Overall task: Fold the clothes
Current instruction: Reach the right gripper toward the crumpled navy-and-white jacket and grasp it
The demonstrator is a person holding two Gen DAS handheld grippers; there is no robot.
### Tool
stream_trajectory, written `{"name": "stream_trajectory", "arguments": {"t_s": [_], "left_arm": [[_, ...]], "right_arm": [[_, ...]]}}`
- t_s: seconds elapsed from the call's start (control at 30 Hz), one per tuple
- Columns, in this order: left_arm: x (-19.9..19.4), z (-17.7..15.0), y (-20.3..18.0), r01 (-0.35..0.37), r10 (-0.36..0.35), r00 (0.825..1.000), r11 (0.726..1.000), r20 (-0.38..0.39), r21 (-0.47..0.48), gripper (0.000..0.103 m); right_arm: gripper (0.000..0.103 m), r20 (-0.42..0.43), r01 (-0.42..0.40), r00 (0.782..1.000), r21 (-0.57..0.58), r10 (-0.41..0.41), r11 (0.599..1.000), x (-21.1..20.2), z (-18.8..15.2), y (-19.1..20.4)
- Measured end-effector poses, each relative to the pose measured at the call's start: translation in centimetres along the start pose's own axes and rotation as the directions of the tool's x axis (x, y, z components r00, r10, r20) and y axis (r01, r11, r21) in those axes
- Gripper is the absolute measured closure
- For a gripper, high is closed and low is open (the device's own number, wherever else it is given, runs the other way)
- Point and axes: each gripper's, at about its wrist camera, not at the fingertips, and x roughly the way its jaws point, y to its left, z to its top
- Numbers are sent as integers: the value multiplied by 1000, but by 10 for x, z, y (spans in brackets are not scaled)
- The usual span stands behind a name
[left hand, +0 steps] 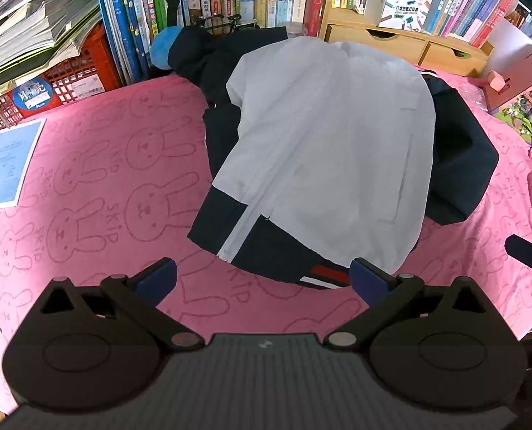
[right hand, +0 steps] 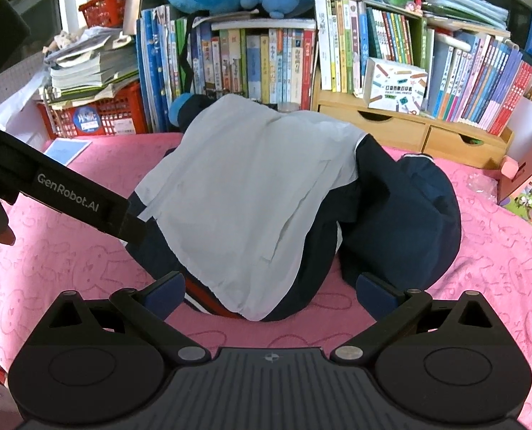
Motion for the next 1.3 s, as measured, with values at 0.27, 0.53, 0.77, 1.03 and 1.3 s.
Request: {"name": "stream_trajectory", "arguments": {"t_s": [0.27, 0.53, 0.77, 1.03, 1.3], "left_arm": [[2, 3, 4, -15, 15, 1000, 1000, -7, -18, 0], [5, 2, 9, -39, 38, 999, 998, -23, -45, 0], [2, -1, 16, -64, 62, 998, 995, -22, -73, 0], [-11, -15, 44, -163, 162, 987, 975, -22, -152, 0], [-18, -30, 56, -229, 227, 973, 958, -27, -173, 0]], "right_arm": [[0, -16, -30, 999, -21, 30, 999, 4, -2, 0], [0, -70, -54, 996, -45, 51, 998, 24, -1, 3], [0, -151, 32, 986, -202, -64, 979, 77, -17, 18], [0, -129, 39, 989, -247, -73, 968, 100, -18, 18], [81, -136, 22, 990, -120, -38, 992, 103, -5, -7]]}}
